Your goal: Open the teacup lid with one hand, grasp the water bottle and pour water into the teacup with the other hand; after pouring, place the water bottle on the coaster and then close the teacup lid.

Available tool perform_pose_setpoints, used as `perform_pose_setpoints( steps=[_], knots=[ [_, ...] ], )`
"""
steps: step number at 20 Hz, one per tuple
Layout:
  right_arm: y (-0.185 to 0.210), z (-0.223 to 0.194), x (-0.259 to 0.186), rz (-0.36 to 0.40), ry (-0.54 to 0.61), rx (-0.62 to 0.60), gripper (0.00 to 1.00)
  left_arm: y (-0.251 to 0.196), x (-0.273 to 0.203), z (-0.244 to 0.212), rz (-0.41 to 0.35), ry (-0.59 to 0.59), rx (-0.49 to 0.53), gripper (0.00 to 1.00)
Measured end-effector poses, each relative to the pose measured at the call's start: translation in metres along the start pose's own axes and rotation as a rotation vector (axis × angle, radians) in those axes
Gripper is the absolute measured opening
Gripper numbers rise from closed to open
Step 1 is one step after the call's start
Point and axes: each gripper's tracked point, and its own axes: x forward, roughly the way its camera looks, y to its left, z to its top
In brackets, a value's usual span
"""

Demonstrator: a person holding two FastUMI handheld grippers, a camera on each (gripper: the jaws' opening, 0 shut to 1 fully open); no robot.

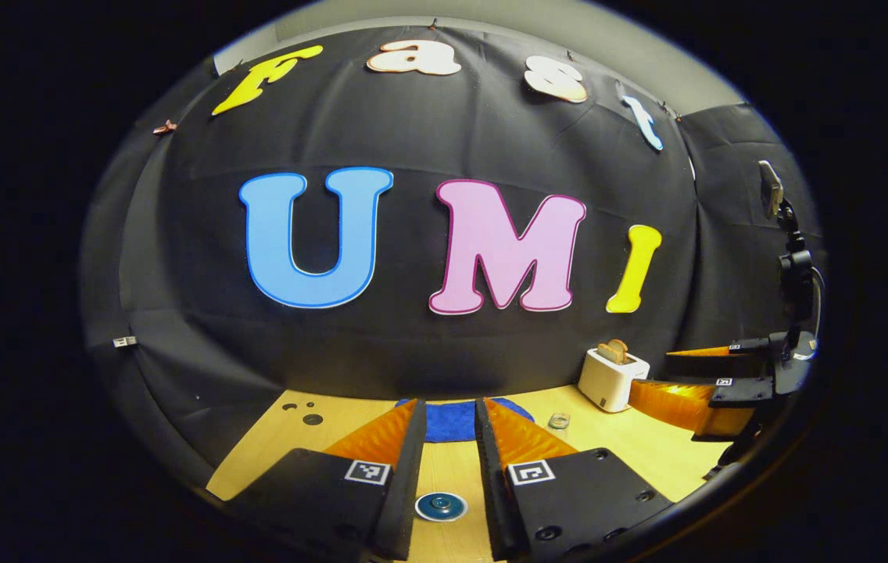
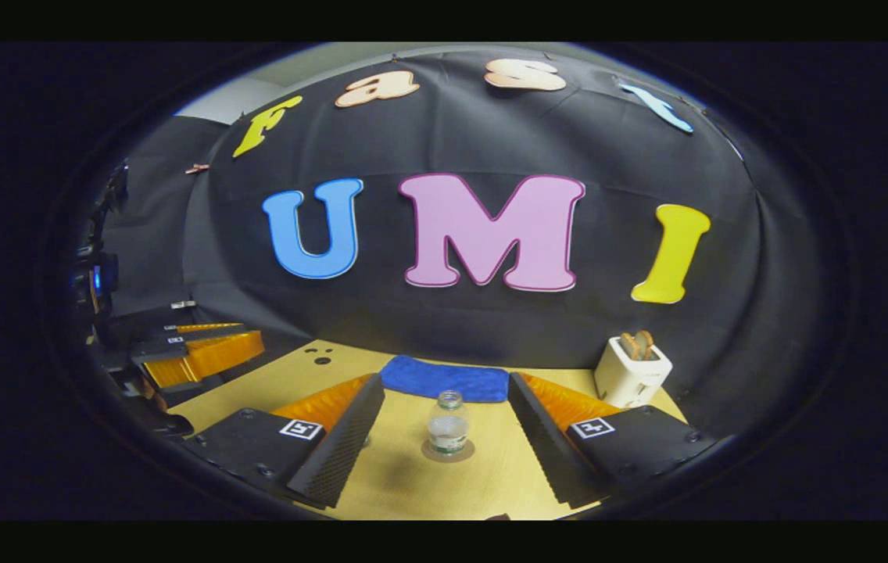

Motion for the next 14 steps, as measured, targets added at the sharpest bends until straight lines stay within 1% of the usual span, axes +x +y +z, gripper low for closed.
perform_pose_setpoints(
  steps=[2,4,8,9,10,14],
  knots=[
    [-0.004,0.01,-0.01,-0.018,-0.012,-0.002,0.98,0.0,-0.006,0.004,-0.003,0.008,-0.019,0.41],
    [-0.01,0.021,-0.017,-0.033,-0.038,-0.005,0.99,0.004,-0.01,0.01,0.01,0.004,-0.031,0.41],
    [-0.021,0.037,-0.029,-0.054,-0.072,-0.011,0.98,0.008,-0.012,0.025,0.029,-0.018,-0.031,0.41],
    [-0.023,0.04,-0.031,-0.057,-0.078,-0.009,0.99,0.01,-0.013,0.03,0.036,-0.031,-0.025,0.36],
    [-0.025,0.041,-0.033,-0.058,-0.081,-0.007,0.98,0.011,-0.014,0.032,0.045,-0.04,-0.016,0.41],
    [-0.031,0.041,-0.037,-0.064,-0.082,-0.011,0.99,0.006,-0.018,0.036,0.052,-0.047,-0.001,0.41]
  ],
)
